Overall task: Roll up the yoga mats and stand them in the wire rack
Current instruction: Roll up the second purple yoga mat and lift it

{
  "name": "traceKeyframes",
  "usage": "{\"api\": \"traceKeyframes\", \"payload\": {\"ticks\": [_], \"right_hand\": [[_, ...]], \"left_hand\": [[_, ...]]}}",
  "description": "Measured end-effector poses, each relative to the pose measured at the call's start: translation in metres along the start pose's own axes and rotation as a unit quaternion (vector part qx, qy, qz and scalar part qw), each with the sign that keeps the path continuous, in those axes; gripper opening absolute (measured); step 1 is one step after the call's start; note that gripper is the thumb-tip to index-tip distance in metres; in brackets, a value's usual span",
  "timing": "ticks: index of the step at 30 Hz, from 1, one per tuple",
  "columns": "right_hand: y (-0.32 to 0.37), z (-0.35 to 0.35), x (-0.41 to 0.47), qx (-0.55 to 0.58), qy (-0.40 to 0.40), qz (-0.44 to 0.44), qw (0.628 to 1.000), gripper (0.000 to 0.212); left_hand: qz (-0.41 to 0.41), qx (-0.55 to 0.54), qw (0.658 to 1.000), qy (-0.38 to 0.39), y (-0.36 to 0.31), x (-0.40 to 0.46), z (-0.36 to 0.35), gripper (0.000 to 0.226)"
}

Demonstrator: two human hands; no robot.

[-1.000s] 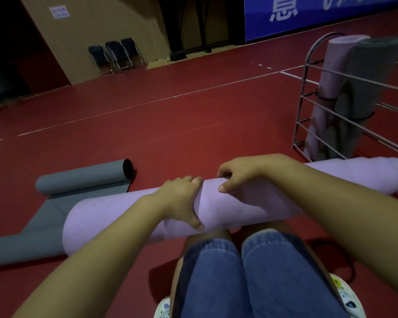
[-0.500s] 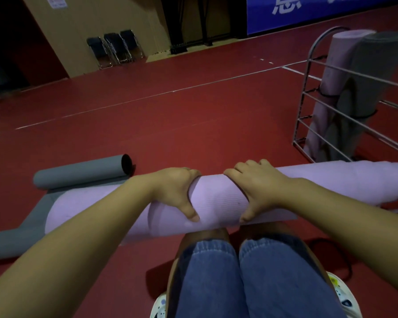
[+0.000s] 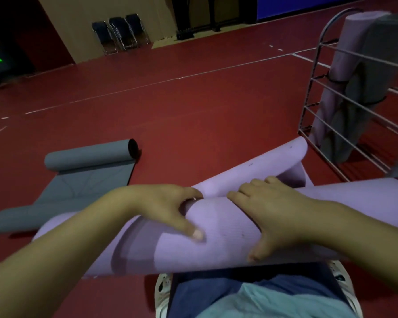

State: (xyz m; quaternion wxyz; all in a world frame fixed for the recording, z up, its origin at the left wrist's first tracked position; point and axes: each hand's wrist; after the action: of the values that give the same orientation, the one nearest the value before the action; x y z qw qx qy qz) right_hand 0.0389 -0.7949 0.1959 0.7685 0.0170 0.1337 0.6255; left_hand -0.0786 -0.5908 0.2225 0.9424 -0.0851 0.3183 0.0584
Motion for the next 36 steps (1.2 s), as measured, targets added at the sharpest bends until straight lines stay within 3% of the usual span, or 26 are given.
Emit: {"api": "traceKeyframes", "payload": {"ticks": [3,7,12,16,19,21,23,25,29,31,36], "right_hand": [[0.001,-0.001,-0.004,0.002,-0.014,0.002,1.000,0.101],[0.006,-0.009,-0.011,-0.017,-0.019,-0.002,1.000,0.110],[-0.003,0.001,0.000,0.028,0.003,-0.012,1.000,0.101],[-0.008,0.005,0.006,0.055,0.021,-0.016,0.998,0.097],[-0.006,0.003,0.003,0.055,0.019,-0.011,0.998,0.098],[-0.004,0.002,0.002,0.042,0.022,-0.009,0.999,0.101],[-0.005,0.002,0.004,0.042,0.028,-0.009,0.999,0.103],[-0.009,0.002,0.007,0.053,0.034,-0.010,0.998,0.103],[-0.018,0.006,0.012,0.081,0.045,-0.014,0.996,0.099],[-0.020,0.009,0.015,0.095,0.051,-0.016,0.994,0.094],[-0.030,0.017,0.028,0.135,0.067,-0.028,0.988,0.093]], "left_hand": [[0.060,-0.074,0.995,0.012,0.004,0.012,0.011,0.076],[0.120,-0.040,0.992,-0.022,0.012,0.037,0.022,0.079],[0.116,-0.022,0.993,-0.007,0.036,0.052,0.035,0.076],[0.063,0.121,0.990,0.019,0.051,0.074,0.028,0.050],[0.054,0.168,0.984,0.022,0.062,0.087,0.011,0.061],[0.063,0.194,0.979,-0.027,0.066,0.092,0.002,0.066],[0.069,0.217,0.966,-0.122,0.071,0.097,0.004,0.059],[0.094,0.156,0.967,-0.177,0.081,0.097,0.014,0.050],[0.154,0.061,0.973,-0.160,0.108,0.079,0.041,0.035],[0.147,0.046,0.975,-0.158,0.115,0.069,0.048,0.022],[0.098,0.014,0.977,-0.187,0.106,0.037,0.077,0.023]]}}
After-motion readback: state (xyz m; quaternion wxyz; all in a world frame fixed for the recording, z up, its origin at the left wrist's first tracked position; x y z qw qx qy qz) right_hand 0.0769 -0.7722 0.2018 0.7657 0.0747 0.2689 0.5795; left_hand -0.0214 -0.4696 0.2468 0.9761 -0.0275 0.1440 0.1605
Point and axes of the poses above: each hand's wrist, its own x-axis towards the middle knuckle, its own z-axis out of the back of the hand, y = z × x, and after that the axes turned 13 degrees about x, right-handed
